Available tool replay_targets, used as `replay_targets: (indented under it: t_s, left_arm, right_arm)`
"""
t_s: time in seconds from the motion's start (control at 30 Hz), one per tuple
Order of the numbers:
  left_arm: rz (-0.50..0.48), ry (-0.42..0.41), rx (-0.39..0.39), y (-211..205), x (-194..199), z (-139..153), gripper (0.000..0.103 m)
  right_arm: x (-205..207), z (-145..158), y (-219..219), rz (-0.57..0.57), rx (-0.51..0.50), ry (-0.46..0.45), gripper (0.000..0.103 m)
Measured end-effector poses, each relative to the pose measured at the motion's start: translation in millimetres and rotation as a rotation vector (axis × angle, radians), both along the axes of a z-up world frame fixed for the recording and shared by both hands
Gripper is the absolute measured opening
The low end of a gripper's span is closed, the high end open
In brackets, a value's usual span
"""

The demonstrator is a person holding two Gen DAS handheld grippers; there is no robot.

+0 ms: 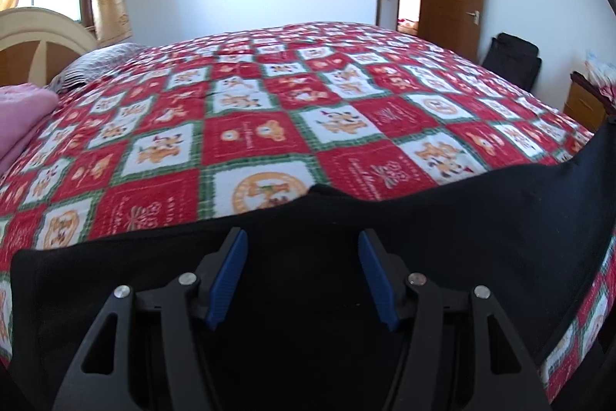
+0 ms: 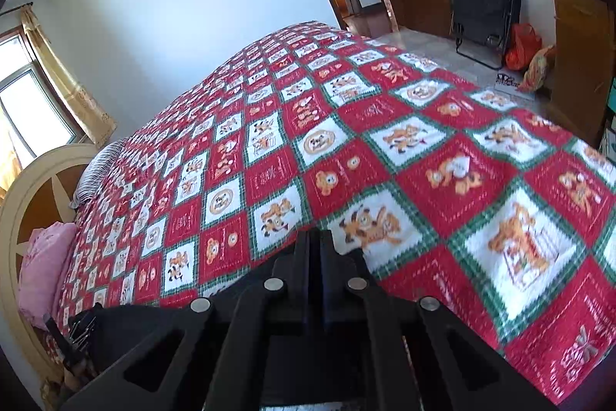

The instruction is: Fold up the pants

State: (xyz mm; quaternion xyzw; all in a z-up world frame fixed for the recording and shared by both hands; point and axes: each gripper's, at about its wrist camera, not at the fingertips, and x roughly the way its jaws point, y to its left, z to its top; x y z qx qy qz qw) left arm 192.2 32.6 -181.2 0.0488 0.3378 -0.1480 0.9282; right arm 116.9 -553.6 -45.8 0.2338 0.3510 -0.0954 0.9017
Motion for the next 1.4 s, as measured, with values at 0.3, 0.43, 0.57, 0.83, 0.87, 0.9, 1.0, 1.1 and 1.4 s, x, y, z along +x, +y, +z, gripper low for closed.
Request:
replay_targets:
  t_s: [0.3, 0.43, 0.57, 0.83, 0.87, 0.9, 1.0, 1.1, 1.4]
  left_arm:
    - [0.03, -0.038, 0.032, -1.1, -6.7, -2.0, 0.066]
    - [0.036, -0.043, 0.032, -0.9, -8.1, -1.5, 0.066]
    - [0.054, -0.047, 0.022, 1.7, -10.4, -1.2, 0.072]
    - [0.059, -0.05, 0.009, 4.6, -10.0, -1.3, 0.072]
    - [0.064, -0.051, 0.006, 5.5, -9.8, -1.6, 0.072]
    - [0.065, -0.052, 0.004, 6.3, -10.4, -2.1, 0.073]
    - [0.064, -0.053, 0.006, 6.3, -10.1, -2.7, 0.073]
    - [0.06, -0.046, -0.012, 10.4, -12.5, 1.3, 0.073]
    - [0.098, -0.117, 0.061, 49.4, -42.7, 16.7, 0.085]
  right_arm:
    - [-1.8, -54.1, -22.3, -0.062, 0.014, 0.126, 0.022]
    - [-31.2, -34.2, -21.3, -0.112, -0.021, 0.062, 0.031]
    - [-65.1, -18.0, -11.0, -0.136, 0.024, 0.01, 0.031]
    - [-66.5, -39.0, 24.7, -0.074, -0.012, 0.103, 0.011]
    - [-66.0, -38.6, 25.9, -0.079, -0.032, 0.108, 0.011]
    - [-66.9, -38.8, 24.4, -0.09, -0.036, 0.11, 0.01]
    - [-69.8, -42.7, 19.5, -0.094, -0.016, 0.111, 0.01]
    - [-72.6, -35.8, 24.3, -0.107, -0.048, 0.103, 0.013]
    - [-45.2, -5.0, 94.5, 0.001, -0.222, 0.016, 0.042]
